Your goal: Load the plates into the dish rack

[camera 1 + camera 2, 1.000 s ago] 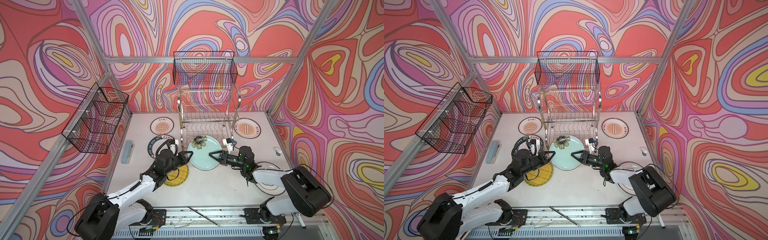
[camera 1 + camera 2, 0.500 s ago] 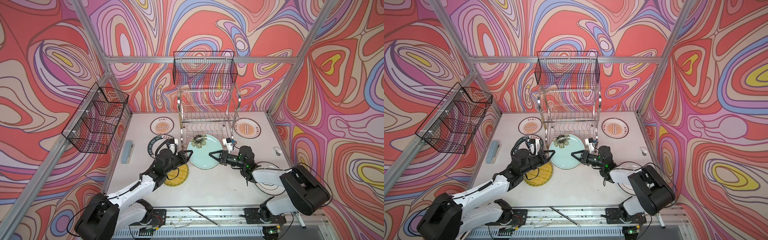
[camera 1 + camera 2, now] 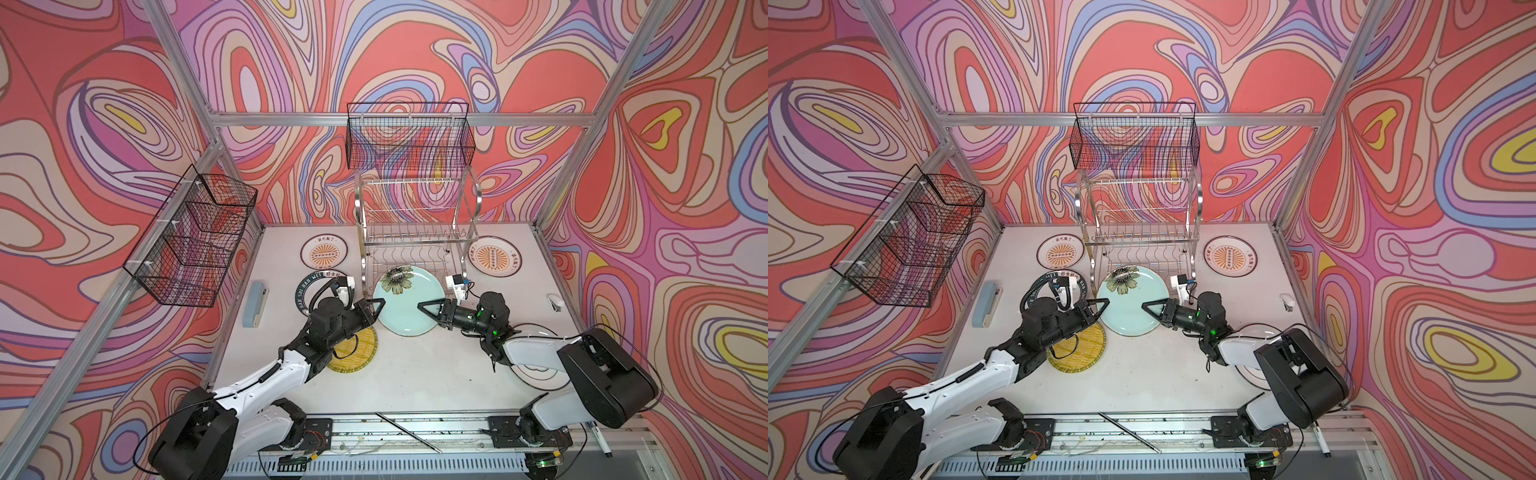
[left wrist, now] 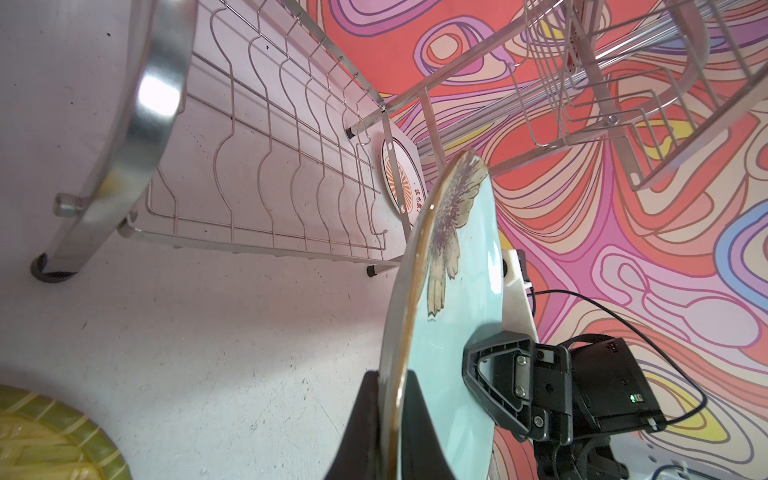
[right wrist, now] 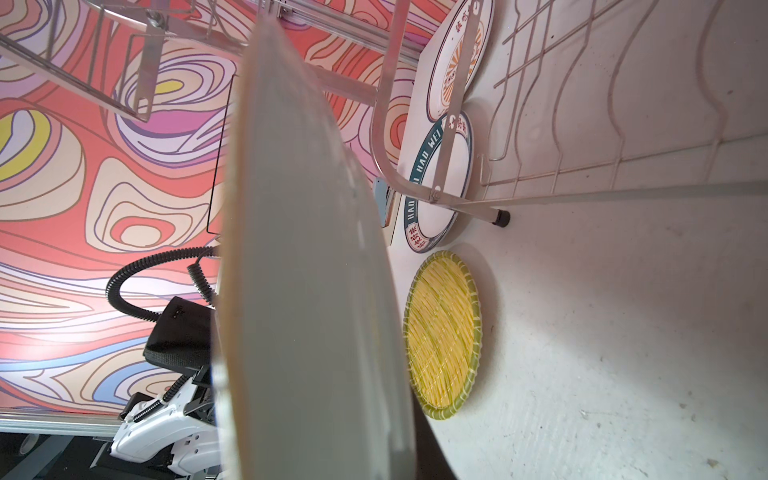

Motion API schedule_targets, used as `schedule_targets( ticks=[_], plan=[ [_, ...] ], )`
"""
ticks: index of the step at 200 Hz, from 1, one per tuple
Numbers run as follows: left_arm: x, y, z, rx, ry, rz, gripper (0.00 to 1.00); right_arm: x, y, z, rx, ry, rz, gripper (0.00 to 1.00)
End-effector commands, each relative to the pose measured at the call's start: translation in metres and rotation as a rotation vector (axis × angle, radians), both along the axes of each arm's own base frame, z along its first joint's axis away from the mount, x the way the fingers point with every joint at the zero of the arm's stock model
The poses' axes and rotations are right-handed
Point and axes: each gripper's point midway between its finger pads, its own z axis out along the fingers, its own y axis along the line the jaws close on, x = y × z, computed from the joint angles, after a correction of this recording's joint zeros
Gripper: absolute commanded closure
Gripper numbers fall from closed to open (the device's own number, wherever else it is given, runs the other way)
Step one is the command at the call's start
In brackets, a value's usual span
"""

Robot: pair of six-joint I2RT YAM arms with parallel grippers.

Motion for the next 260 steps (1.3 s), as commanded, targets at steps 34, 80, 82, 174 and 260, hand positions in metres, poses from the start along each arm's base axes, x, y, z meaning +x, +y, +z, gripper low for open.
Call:
schedule_targets(
  ticks=[34, 80, 82, 174, 260],
  plan=[
    [-0.004, -0.003, 0.023, 0.026, -0.084, -0.026, 0.55, 0.007, 0.000, 0.029, -0.042, -0.123, -0.061, 1.00],
    [-0.007, 0.005, 0.026, 0.082, -0.101, -0.009, 0.38, 0.009, -0.008, 0.037, -0.113, -0.163, -0.108, 1.00],
    [-0.007, 0.005, 0.027, 0.086, -0.102, -0.008, 0.38, 0.009, -0.009, 0.036, -0.118, -0.162, -0.109, 1.00],
    [0.001, 0.041, 0.094, 0.444, -0.327, 0.073, 0.33, -0.001, -0.014, 0.067, -0.184, -0.283, -0.090, 1.00],
    [0.005, 0.057, 0.134, 0.533, -0.465, 0.142, 0.29, -0.031, -0.022, 0.116, -0.165, -0.431, -0.051, 1.00]
  ],
)
